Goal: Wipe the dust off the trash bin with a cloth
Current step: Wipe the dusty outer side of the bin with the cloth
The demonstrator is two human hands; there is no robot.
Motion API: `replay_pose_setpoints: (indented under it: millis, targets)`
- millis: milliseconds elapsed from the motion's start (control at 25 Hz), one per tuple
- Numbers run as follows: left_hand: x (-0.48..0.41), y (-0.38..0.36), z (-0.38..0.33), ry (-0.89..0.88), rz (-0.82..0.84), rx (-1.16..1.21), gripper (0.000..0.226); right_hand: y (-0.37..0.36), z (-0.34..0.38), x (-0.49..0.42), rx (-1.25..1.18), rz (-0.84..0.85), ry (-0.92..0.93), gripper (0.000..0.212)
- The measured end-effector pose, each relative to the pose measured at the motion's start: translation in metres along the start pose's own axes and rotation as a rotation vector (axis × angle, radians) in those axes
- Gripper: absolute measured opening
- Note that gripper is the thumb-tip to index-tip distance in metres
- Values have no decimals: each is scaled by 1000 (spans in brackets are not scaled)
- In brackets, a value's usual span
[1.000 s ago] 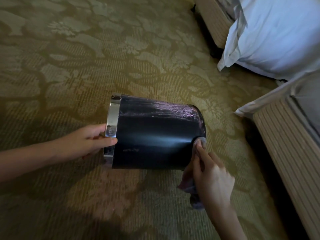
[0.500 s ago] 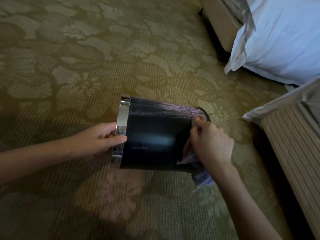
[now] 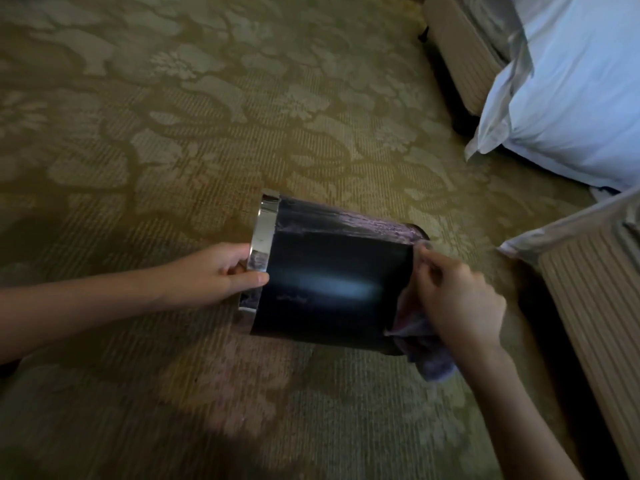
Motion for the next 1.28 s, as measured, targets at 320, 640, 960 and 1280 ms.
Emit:
replay_pose_setpoints:
  millis: [320,640,960,1280]
  targets:
    - [-1,1,5,-13,-42,69,41,-52,185,45,8,47,563,40]
    - [-4,3,-6,18,36,63,24,-4,9,7,-13,-3,72,37]
    - [0,0,2,34,-117,-126,31,-25,88,11,61,38,321,28]
    - [4,-5,5,16,-107,-86,31,-29,96,9,73,100,398,27]
Point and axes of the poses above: each hand's wrist, its own x-axis away from the middle knuckle, its own y-axis out of the back of the hand, z = x × y, the point moved 8 cm from there along -x, towards the middle knuckle, and after that the axes turned 10 degrees about -x, right-handed, at the moved point
